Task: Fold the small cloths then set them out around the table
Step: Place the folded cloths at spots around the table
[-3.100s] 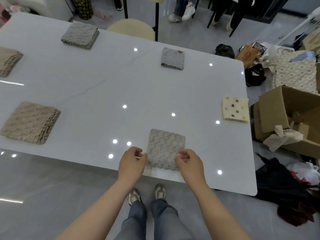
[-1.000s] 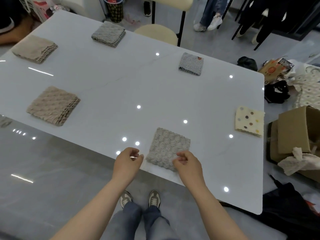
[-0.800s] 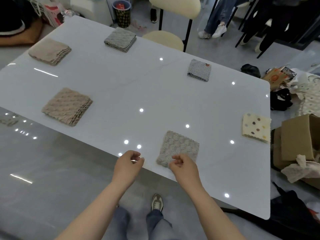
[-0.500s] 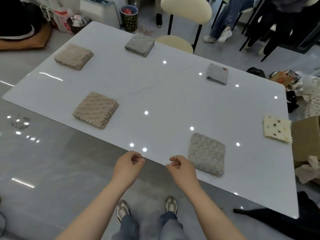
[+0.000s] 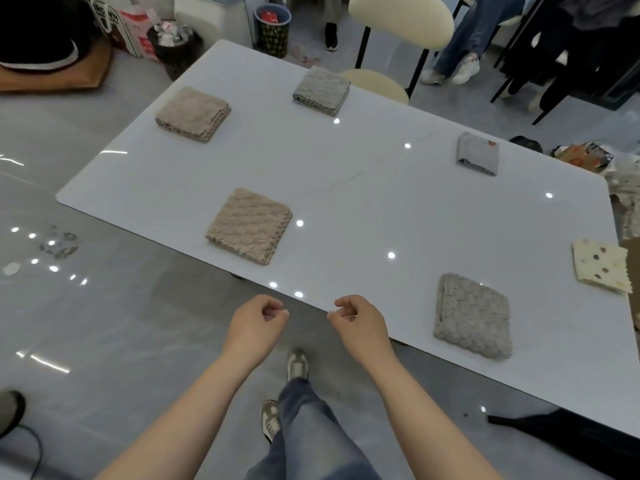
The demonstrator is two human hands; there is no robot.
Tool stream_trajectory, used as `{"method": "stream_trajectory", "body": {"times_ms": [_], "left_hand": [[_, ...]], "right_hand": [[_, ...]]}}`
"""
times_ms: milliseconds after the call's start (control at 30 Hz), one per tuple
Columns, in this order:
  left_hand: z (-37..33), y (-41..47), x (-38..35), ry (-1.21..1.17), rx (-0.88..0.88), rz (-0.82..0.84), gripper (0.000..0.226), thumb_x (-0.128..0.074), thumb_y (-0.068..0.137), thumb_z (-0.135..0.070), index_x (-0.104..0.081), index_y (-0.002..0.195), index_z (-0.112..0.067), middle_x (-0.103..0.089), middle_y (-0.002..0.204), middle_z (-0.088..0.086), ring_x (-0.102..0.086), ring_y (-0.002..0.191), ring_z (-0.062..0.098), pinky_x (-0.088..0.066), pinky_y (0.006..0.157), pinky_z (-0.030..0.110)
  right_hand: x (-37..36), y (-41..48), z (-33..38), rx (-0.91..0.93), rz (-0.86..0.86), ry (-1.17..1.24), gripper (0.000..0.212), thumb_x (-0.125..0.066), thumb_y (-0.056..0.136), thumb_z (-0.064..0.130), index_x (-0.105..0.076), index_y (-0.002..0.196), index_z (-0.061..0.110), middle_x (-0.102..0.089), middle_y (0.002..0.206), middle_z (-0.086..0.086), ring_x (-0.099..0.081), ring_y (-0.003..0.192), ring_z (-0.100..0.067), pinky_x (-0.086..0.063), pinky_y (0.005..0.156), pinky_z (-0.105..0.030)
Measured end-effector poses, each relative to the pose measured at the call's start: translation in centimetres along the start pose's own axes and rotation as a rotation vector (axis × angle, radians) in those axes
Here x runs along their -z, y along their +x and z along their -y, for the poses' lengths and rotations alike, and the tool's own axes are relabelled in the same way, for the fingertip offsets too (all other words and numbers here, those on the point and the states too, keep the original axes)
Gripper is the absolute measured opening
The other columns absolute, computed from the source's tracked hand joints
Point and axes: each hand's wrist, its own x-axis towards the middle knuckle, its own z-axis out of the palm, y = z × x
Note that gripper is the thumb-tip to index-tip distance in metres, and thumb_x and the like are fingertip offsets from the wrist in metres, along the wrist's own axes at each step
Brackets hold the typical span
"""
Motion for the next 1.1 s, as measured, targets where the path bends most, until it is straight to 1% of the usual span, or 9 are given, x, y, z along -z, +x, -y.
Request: {"method": "stream_trajectory", "body": {"times_ms": [167, 467, 567, 633, 700, 767, 867, 1000, 1100], "left_hand": [[0.5, 3.1, 2.2, 0.004, 0.014, -0.005, 0.012, -0.062, 0.087, -0.018, -0.064, 0.097, -0.014, -0.064, 0.089, -0.004, -0.055, 0.076, 0.002, -0.039, 0.063, 0.012], [-0.7, 10.4, 7.3, 0.064, -0.027, -0.034, 0.009, -0.060, 0.088, -0.018, -0.062, 0.096, -0.017, -0.063, 0.091, -0.004, -0.054, 0.074, 0.001, -0.036, 0.058, 0.012], [-1.0, 12.3, 8.5, 0.072, -0.043, -0.039, 0.011, -0.059, 0.088, -0.019, -0.063, 0.099, -0.016, -0.062, 0.089, -0.006, -0.054, 0.076, 0.003, -0.036, 0.060, 0.013], [-0.8, 13.3, 9.3, 0.094, -0.042, -0.030, 0.014, -0.059, 0.088, -0.020, -0.063, 0.101, -0.016, -0.062, 0.090, -0.006, -0.055, 0.078, 0.006, -0.037, 0.061, 0.013], [-0.5, 14.4, 10.4, 0.101, -0.043, -0.020, 0.015, -0.059, 0.089, -0.020, -0.063, 0.102, -0.015, -0.061, 0.089, -0.008, -0.055, 0.077, 0.003, -0.037, 0.061, 0.013], [-0.2, 15.6, 11.6, 0.098, -0.048, -0.008, 0.016, -0.058, 0.089, -0.021, -0.063, 0.103, -0.015, -0.060, 0.089, -0.007, -0.055, 0.078, 0.004, -0.037, 0.061, 0.014], [0.1, 17.4, 13.4, 0.123, -0.060, 0.046, 0.017, -0.057, 0.090, -0.021, -0.062, 0.104, -0.013, -0.061, 0.094, -0.004, -0.058, 0.086, 0.012, -0.039, 0.066, 0.021], [0.4, 20.0, 15.5, 0.171, -0.075, 0.106, 0.020, -0.057, 0.090, -0.021, -0.061, 0.108, -0.012, -0.061, 0.098, -0.003, -0.057, 0.089, 0.014, -0.039, 0.073, 0.023], [1.0, 21.8, 16.3, 0.215, -0.077, 0.143, 0.023, -0.055, 0.091, -0.021, -0.061, 0.110, -0.010, -0.061, 0.099, -0.001, -0.055, 0.090, 0.014, -0.038, 0.077, 0.024]], "right_hand": [[-2.0, 2.5, 1.9, 0.000, 0.019, -0.009, 0.024, -0.059, 0.089, 0.019, -0.060, 0.112, 0.017, -0.056, 0.089, 0.010, -0.054, 0.079, -0.002, -0.042, 0.070, -0.017], [-4.6, 8.1, 6.4, -0.005, 0.047, -0.030, 0.027, -0.058, 0.091, 0.022, -0.058, 0.117, 0.016, -0.053, 0.088, 0.013, -0.052, 0.079, -0.002, -0.038, 0.066, -0.011], [-5.2, 9.5, 7.7, -0.004, 0.055, -0.068, 0.030, -0.058, 0.091, 0.025, -0.057, 0.119, 0.016, -0.055, 0.094, 0.009, -0.053, 0.088, -0.008, -0.040, 0.077, -0.018], [-5.8, 9.9, 8.3, -0.031, 0.052, -0.074, 0.031, -0.058, 0.091, 0.027, -0.057, 0.120, 0.016, -0.054, 0.096, 0.008, -0.053, 0.090, -0.009, -0.040, 0.079, -0.021], [-6.5, 10.3, 9.1, -0.056, 0.053, -0.070, 0.032, -0.058, 0.091, 0.027, -0.056, 0.121, 0.016, -0.054, 0.098, 0.007, -0.053, 0.091, -0.009, -0.039, 0.080, -0.020], [-7.4, 10.6, 10.0, -0.075, 0.049, -0.070, 0.032, -0.058, 0.092, 0.027, -0.056, 0.122, 0.016, -0.054, 0.097, 0.007, -0.053, 0.089, -0.009, -0.039, 0.078, -0.019], [-8.9, 10.8, 11.1, -0.114, 0.012, -0.047, 0.031, -0.058, 0.092, 0.026, -0.056, 0.121, 0.014, -0.052, 0.089, 0.010, -0.051, 0.081, -0.005, -0.037, 0.065, -0.013], [-11.0, 11.0, 12.5, -0.194, -0.028, -0.021, 0.034, -0.056, 0.093, 0.025, -0.054, 0.124, 0.011, -0.053, 0.097, 0.005, -0.052, 0.088, -0.011, -0.038, 0.067, -0.018], [-12.2, 11.6, 13.1, -0.243, -0.067, -0.008, 0.029, -0.055, 0.092, 0.021, -0.055, 0.119, 0.009, -0.053, 0.086, 0.009, -0.051, 0.081, -0.010, -0.037, 0.061, -0.014]]}}
